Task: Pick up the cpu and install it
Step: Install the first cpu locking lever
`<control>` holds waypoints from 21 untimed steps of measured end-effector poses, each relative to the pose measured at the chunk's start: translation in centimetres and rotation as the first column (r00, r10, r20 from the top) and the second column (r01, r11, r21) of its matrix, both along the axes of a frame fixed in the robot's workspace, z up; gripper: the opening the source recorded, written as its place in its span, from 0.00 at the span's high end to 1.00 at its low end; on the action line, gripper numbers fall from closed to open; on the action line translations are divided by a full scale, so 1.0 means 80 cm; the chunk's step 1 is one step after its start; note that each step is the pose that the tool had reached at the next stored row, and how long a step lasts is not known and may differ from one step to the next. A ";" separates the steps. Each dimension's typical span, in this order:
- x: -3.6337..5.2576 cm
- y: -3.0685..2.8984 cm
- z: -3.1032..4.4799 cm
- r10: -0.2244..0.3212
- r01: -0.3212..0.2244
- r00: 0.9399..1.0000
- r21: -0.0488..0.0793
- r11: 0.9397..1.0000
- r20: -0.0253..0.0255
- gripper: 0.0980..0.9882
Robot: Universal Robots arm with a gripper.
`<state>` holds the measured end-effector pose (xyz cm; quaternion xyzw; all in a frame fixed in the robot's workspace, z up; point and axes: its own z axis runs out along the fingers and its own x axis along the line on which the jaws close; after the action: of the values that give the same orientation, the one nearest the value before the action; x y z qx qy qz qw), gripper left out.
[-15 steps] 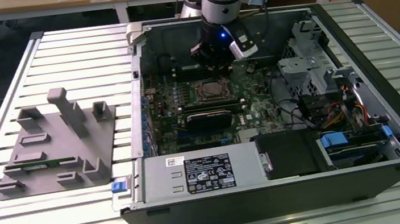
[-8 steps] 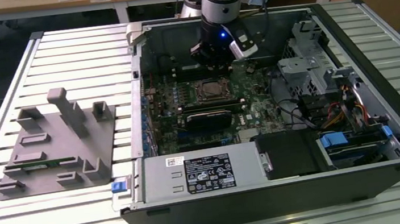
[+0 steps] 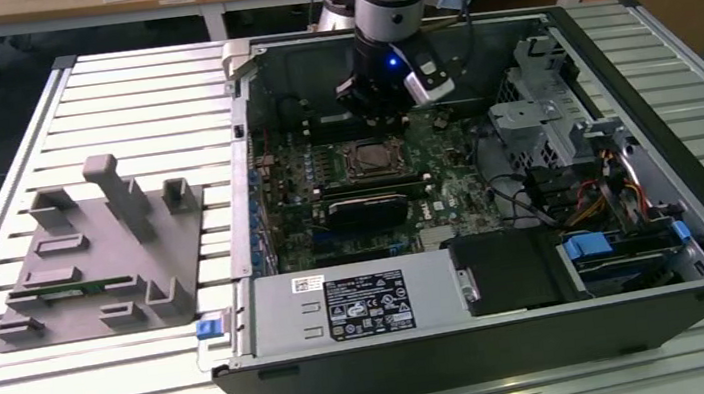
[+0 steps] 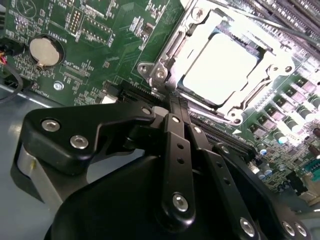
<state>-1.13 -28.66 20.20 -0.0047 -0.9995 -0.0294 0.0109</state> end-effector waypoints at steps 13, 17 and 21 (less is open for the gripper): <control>0.002 0.0007 -0.0062 0.000 0.000 1.000 -0.019 1.000 0.000 0.99; 0.002 0.0019 -0.0070 0.000 0.000 1.000 -0.015 1.000 0.000 0.99; 0.002 0.0026 -0.0064 0.000 0.000 1.000 -0.007 1.000 0.000 0.99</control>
<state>-0.95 -28.45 19.69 -0.0048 -0.9996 -0.0260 0.0108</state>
